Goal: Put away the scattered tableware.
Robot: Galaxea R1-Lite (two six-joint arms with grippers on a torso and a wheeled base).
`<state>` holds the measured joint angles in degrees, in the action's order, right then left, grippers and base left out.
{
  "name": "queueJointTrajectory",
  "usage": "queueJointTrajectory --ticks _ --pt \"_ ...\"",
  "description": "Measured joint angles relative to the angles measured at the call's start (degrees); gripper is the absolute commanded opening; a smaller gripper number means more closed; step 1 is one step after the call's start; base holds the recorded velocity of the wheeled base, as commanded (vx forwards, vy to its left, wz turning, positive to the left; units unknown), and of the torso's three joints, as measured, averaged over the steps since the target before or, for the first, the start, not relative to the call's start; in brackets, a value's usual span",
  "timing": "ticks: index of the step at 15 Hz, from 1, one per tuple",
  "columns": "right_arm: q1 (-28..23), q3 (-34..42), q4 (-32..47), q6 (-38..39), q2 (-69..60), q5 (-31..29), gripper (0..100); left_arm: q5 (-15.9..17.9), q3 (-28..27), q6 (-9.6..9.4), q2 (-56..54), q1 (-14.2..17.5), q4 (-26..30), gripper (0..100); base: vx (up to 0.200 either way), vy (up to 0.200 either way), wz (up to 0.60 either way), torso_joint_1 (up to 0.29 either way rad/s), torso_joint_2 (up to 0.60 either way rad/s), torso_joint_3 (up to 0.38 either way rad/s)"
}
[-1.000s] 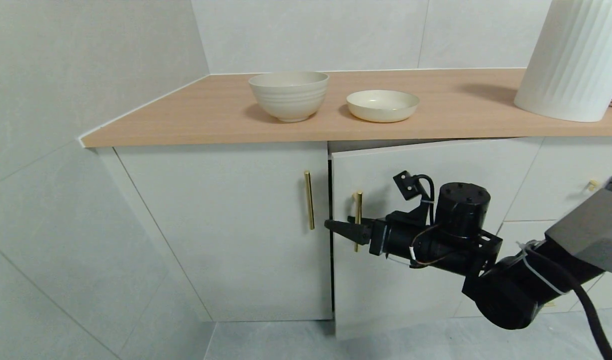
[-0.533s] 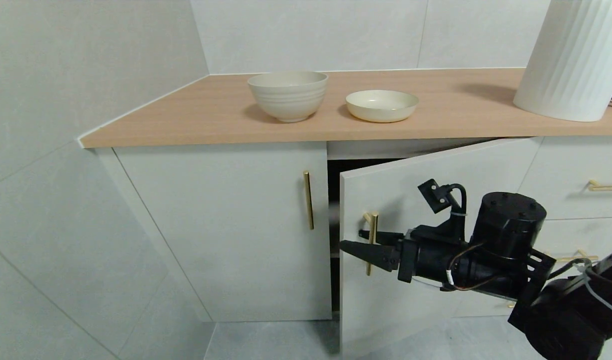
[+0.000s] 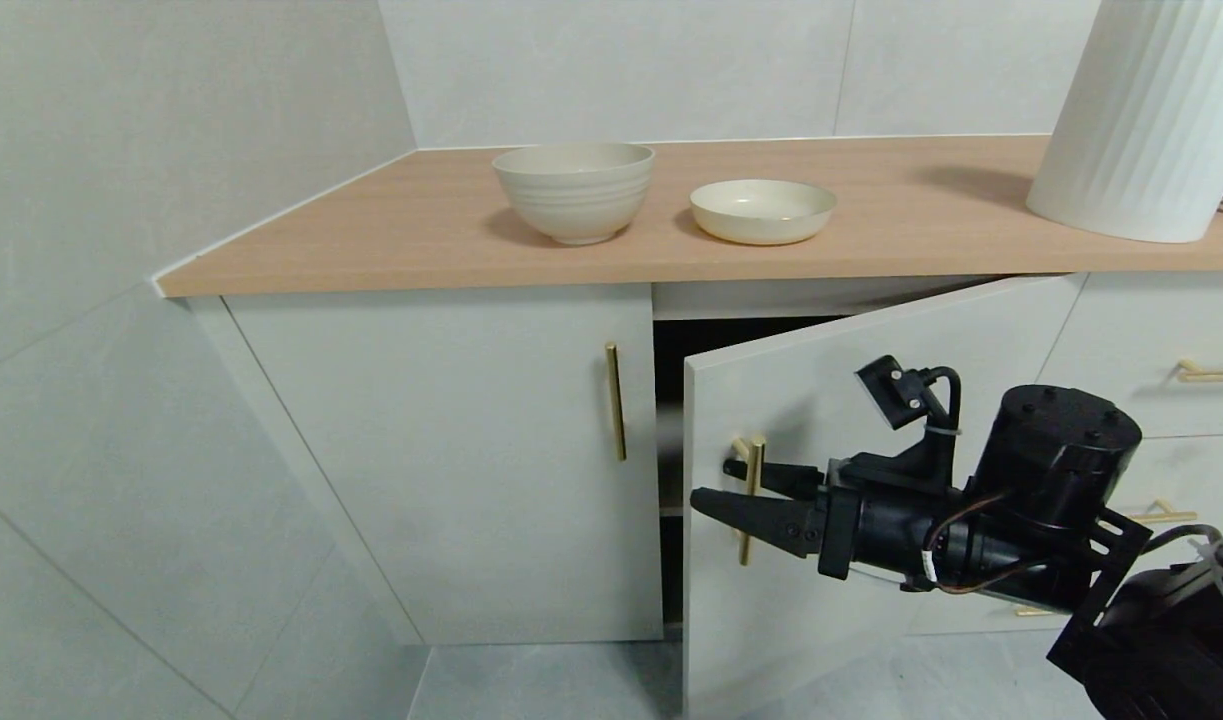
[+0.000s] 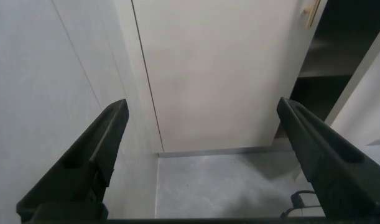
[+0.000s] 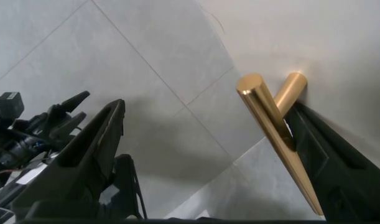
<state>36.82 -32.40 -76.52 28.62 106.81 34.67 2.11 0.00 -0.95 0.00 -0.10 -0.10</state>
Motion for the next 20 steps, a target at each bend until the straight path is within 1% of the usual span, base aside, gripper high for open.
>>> queueJointTrajectory --ticks 1,2,3,4,5,7,8,9,12,15,16,17,18,20 --pt "0.0 0.1 -0.1 0.0 -0.1 0.0 100 0.0 0.0 0.0 0.0 0.0 -0.1 100 0.0 0.0 0.0 0.0 0.0 0.0" --pt "0.0 0.1 -0.1 0.0 -0.3 0.1 100 0.3 -0.1 0.06 0.0 0.0 -1.4 100 0.0 0.0 0.0 0.0 0.0 0.0" --pt "0.0 0.2 -0.1 0.0 -0.4 0.1 100 1.1 -1.0 0.16 0.0 0.0 -2.9 100 0.0 0.0 0.0 0.0 0.0 0.0" --pt "0.0 0.2 -0.1 0.0 -0.5 0.1 100 2.7 -2.3 0.2 0.0 0.0 -2.3 100 0.0 0.0 0.0 0.0 0.0 0.0" --pt "0.0 0.2 -0.1 0.0 -0.6 0.1 100 5.4 -5.2 0.27 0.2 0.0 -1.0 100 0.0 0.0 0.0 0.0 0.0 0.0" --pt "0.0 0.2 -0.2 0.0 -0.6 0.1 100 11.5 -12.6 0.33 2.2 0.0 4.4 100 0.0 0.0 0.0 0.0 0.0 0.0" --pt "0.0 0.2 -0.1 0.0 -0.6 0.1 100 14.8 -16.6 0.35 4.5 0.0 7.0 100 0.0 0.0 0.0 0.0 0.0 0.0" --pt "0.2 0.2 -0.2 0.0 -0.6 0.0 100 17.2 -19.7 0.35 7.2 0.0 8.4 100 0.0 0.0 0.0 0.0 0.0 0.0" --pt "0.9 0.3 -0.2 0.0 -0.6 -0.3 100 24.4 -26.7 0.29 18.4 0.0 9.7 100 0.0 0.0 0.0 0.0 0.0 0.0" --pt "1.3 0.5 -0.2 -0.1 -0.6 -0.3 100 32.8 -33.2 0.2 32.5 -0.4 10.1 100 0.0 0.0 0.0 0.0 0.0 0.0" --pt "1.3 0.5 -0.2 0.0 -0.6 -0.3 100 34.6 -34.9 0.2 36.8 -1.0 9.9 100 0.0 0.0 0.0 0.0 0.0 0.0" --pt "1.3 0.5 -0.2 0.0 -0.6 -0.3 100 35.7 -35.6 0.2 41.5 -2.4 9.6 100 0.0 0.0 0.0 0.0 0.0 0.0" --pt "1.4 0.5 -0.3 0.0 -0.6 -0.3 100 36.5 -35.6 0.29 45.7 -3.9 8.6 100 0.0 0.0 0.0 0.0 0.0 0.0" --pt "1.4 0.5 -0.2 0.0 -0.6 -0.2 100 37.3 -33.0 0.46 53.6 -6.9 3.6 100 0.0 0.0 0.0 0.0 0.0 0.0"
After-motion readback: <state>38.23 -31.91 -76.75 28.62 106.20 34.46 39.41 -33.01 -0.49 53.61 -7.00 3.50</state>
